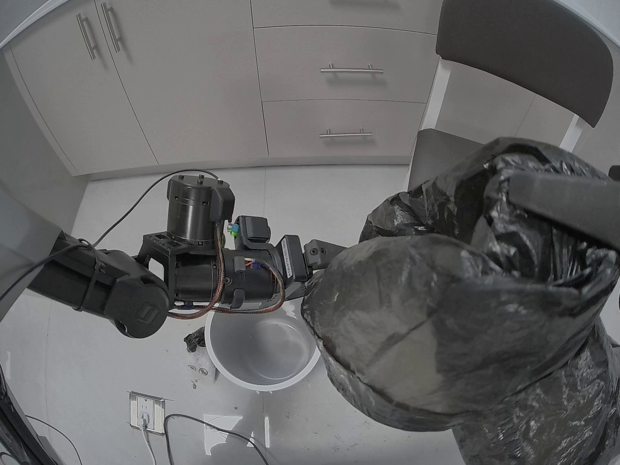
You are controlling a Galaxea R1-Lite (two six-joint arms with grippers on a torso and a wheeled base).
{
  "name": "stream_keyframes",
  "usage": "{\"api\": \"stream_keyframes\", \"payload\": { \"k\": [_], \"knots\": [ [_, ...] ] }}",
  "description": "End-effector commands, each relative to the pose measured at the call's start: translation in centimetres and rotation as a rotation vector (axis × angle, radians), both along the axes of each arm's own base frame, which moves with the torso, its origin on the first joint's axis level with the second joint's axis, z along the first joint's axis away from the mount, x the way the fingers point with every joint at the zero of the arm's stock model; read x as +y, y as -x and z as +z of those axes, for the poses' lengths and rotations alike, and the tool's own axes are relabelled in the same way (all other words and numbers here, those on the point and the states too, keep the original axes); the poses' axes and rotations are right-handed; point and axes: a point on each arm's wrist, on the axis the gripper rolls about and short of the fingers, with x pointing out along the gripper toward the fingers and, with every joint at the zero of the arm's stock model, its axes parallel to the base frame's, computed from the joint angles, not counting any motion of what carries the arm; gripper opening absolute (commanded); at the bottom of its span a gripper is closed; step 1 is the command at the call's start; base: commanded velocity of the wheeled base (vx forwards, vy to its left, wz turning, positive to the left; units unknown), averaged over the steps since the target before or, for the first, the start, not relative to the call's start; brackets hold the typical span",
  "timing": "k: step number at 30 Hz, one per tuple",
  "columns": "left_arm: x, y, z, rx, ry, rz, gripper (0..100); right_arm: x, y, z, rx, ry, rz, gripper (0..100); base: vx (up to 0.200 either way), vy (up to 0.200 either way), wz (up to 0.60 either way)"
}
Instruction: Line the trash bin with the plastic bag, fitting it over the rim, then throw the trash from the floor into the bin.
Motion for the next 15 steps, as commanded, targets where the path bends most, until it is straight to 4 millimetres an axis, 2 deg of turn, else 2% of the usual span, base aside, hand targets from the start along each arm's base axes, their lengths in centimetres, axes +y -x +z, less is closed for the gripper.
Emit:
{"api": "stream_keyframes", "payload": {
  "k": [1,13,14,15],
  "knots": [
    [-0.2,0.2,0.1,-0.003,0.002,-0.008,100,0.2,0.0,-0.1,0.005,0.005,0.006,0,0.000,0.000,0.00],
    [-1.1,1.1,0.6,-0.011,0.009,-0.038,100,0.6,-0.1,-0.2,0.041,-0.004,0.007,0,0.000,0.000,0.00],
    [-1.1,1.1,0.6,-0.011,0.009,-0.038,0,0.6,-0.1,-0.2,0.041,-0.004,0.007,0,0.000,0.000,0.00],
    [-1.1,1.2,0.6,-0.009,0.010,-0.039,0,0.6,-0.1,-0.2,0.041,-0.005,0.007,0,0.000,0.000,0.00]
  ]
}}
